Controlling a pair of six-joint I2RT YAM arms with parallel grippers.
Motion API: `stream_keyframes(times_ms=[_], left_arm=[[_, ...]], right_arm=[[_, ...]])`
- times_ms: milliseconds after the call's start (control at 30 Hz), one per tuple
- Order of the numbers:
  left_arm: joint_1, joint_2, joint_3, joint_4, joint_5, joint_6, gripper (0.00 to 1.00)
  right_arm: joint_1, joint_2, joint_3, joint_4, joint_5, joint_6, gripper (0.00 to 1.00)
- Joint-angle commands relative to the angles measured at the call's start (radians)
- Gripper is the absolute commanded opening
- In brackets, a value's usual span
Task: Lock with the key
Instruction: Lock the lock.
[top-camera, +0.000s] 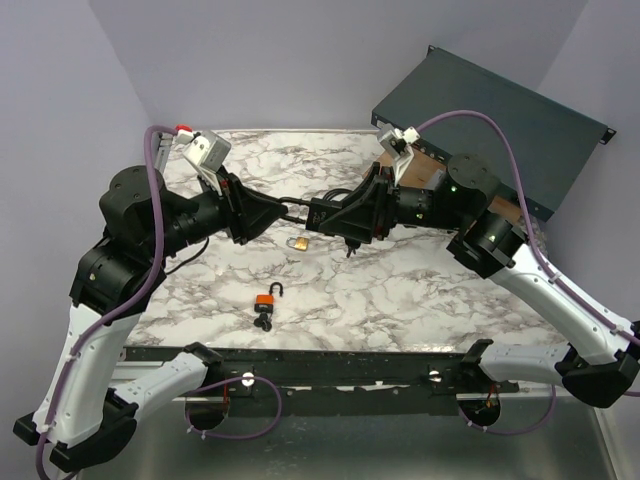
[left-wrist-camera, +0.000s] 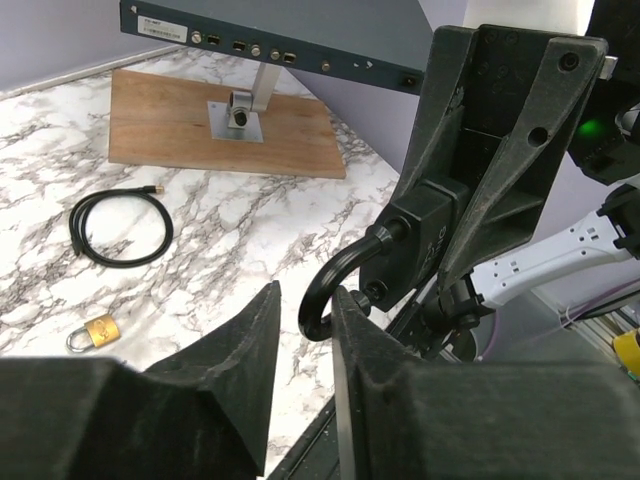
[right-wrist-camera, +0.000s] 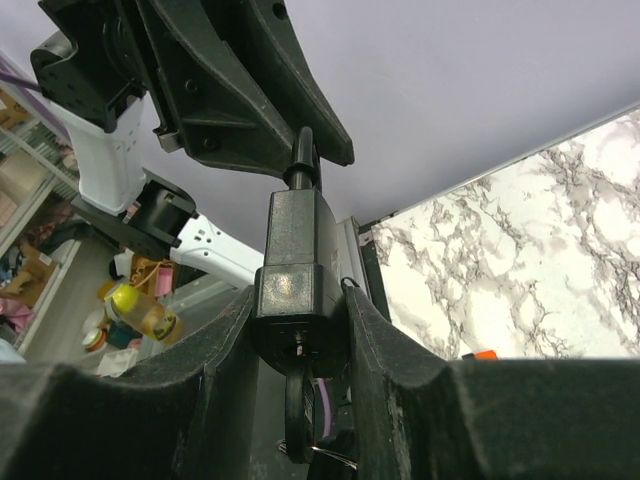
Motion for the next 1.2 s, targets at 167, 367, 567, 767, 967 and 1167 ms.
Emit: stream_keyframes(times_ms=[167,367,567,767,967,1167], left_arm=[[-0.03,0.008,-0.004,0.025,-0.008,0.015,0.0],[-0.085,0.005,-0.025,0.047,-0.027,0.012,0.0],[-0.127,-0.001,-0.054,0.067,-0.089,0.025,0.0],[-0.161,-0.005,-0.067,0.102,-0.093,0.022,0.0],[-0.22,0.007,-0.066,0.12,-0.093,0.008,0.0],[-0.252,0.004,-0.076,0.137,-0.074,-0.021,0.0]], right_arm=[[0.006,0.006,0.067,0.059,-0.008,0.015,0.01],[0.007,0.016,0.068,0.088,-0.015,0.039,0.01],[0.007,0.035,0.059,0.183,-0.063,0.117,0.01],[0.014,0.049,0.066,0.182,-0.05,0.132,0.01],[0.024,0.068,0.082,0.129,0.024,0.097,0.01],[0.032,0.071,0.091,0.089,0.102,0.053,0.01]])
